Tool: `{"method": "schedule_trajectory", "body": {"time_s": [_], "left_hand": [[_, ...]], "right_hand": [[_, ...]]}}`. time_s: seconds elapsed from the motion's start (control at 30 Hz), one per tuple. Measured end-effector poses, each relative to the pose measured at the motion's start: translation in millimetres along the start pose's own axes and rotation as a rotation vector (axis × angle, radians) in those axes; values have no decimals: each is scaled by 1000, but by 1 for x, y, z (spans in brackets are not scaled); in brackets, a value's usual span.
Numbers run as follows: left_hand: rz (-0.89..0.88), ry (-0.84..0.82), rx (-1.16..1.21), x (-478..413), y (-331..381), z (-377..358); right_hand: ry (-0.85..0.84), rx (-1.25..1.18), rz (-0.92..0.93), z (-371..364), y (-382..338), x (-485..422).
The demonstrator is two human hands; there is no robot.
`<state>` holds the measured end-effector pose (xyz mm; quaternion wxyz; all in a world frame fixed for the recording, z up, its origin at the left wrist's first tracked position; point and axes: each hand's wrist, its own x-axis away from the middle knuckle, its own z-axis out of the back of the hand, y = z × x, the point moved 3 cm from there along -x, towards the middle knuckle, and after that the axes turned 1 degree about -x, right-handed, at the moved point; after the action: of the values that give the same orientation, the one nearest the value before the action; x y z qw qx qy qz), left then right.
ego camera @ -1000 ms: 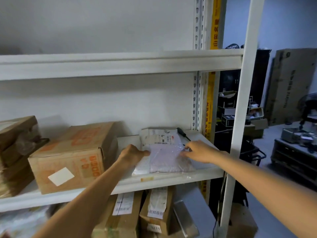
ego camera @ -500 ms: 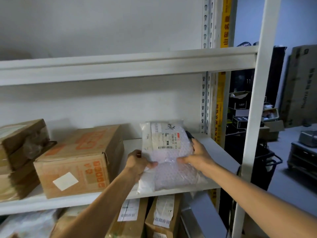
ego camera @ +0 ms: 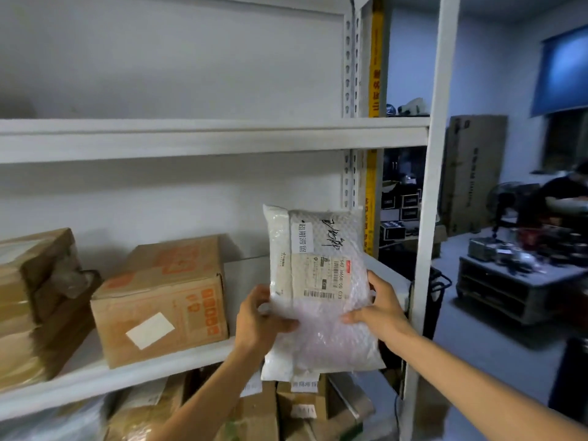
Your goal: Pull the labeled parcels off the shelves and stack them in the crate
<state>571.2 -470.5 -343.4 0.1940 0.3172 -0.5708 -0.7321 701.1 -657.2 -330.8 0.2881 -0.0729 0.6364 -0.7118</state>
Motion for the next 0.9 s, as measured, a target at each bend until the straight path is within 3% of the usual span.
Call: {"method": "schedule_trajectory", "body": {"time_s": [0.27,0.47,0.6,0.9], "left_hand": [[4,-244,15,35,-7,8],[-79,-418,64,78,-3,-27],[-41,-571,115,96,-10,-55],[-178,-997,122,145,-24,-116]], "right_hand": [[160,85,-23,0,-7,93],[310,184,-68,33,-8,158],[430,273,-106,54,-9,202],[886,425,-293,42,-11,315]]}}
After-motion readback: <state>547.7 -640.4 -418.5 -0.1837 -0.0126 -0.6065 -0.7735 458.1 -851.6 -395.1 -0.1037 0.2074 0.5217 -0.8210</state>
